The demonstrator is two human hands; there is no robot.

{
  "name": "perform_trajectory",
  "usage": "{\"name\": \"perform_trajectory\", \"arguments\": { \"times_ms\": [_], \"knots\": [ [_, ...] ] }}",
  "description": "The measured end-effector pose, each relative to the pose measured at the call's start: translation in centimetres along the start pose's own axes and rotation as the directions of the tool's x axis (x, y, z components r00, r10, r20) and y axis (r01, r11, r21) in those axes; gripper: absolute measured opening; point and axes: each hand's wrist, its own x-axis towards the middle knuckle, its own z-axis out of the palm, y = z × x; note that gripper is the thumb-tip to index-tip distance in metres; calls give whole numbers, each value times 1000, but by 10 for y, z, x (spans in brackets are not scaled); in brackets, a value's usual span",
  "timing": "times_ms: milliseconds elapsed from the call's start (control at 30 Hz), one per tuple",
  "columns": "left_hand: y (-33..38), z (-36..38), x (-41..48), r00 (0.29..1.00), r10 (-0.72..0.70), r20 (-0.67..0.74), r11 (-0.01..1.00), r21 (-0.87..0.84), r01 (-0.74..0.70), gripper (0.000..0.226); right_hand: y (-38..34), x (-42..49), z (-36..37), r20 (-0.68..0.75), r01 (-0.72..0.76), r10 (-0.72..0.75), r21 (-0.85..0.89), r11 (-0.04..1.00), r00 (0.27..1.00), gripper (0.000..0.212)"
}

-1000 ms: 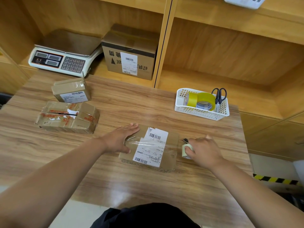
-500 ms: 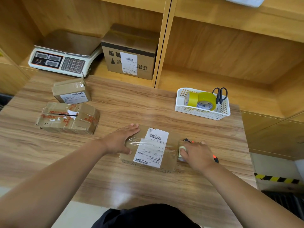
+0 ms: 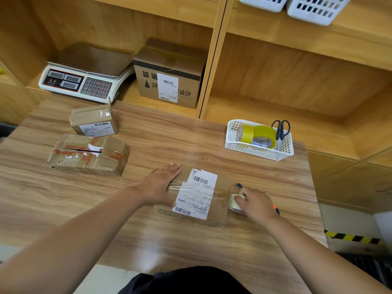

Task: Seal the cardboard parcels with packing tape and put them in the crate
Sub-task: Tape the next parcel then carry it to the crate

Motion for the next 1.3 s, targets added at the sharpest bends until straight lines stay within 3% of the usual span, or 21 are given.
{"name": "perform_trajectory", "arguments": {
  "times_ms": [200,367,467,600,733,800,967,1067,1133,1300],
  "knots": [
    [-12,-6,-7,999,25,32,999,-42,-24,116,-15,2,-16,10,-194,214,465,864,977,15],
    [-31,-21,-20,998,-18,60,984,-173,29,116,-48,1,-42,80,-186,187,724,665,979,25],
    [-39,-28,-27,993,-94,67,965,-239,108,118,-72,0,-55,16,-86,104,698,711,994,18],
    [-40,-32,-33,985,-149,85,965,-204,164,122,-96,2,-71,-48,64,-43,629,775,998,4],
    [-34,-43,-37,982,-174,68,983,-40,177,122,-126,1,-94,-34,147,-151,522,840,988,27],
    [-26,-51,-39,990,-136,24,991,8,135,120,-142,0,-103,21,144,-183,533,834,983,31],
    [8,-74,-39,988,33,-148,942,-326,-80,115,-183,4,-114,31,235,-271,414,879,962,30],
    [12,-77,-34,975,139,-174,967,-187,-171,118,-201,7,-113,11,252,-287,447,858,958,30],
    [5,-76,-33,977,134,-166,975,-153,-160,116,-208,6,-114,11,279,-321,468,838,947,33],
    [-9,-82,-43,976,109,-186,978,-153,-139,114,-206,3,-110,43,341,-377,339,877,925,66]
  ]
}}
